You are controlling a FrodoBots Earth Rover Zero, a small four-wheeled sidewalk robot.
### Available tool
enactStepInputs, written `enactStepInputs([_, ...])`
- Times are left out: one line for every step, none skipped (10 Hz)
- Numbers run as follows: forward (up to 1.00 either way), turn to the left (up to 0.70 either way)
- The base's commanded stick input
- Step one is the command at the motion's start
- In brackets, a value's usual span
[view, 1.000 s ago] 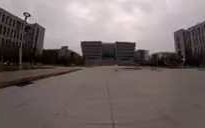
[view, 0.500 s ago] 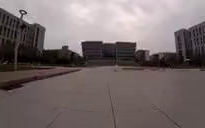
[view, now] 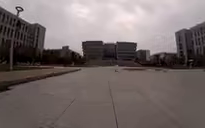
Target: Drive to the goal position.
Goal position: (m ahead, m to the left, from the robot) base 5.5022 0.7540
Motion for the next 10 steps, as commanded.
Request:
enactStepInputs([1.0,0.0])
enactStepInputs([1.0,0.0])
enactStepInputs([1.0,0.0])
enactStepInputs([1.0,0.0])
enactStepInputs([1.0,0.0])
enactStepInputs([1.0,0.0])
enactStepInputs([1.0,0.0])
enactStepInputs([1.0,0.0])
enactStepInputs([1.0,0.0])
enactStepInputs([1.0,0.0])
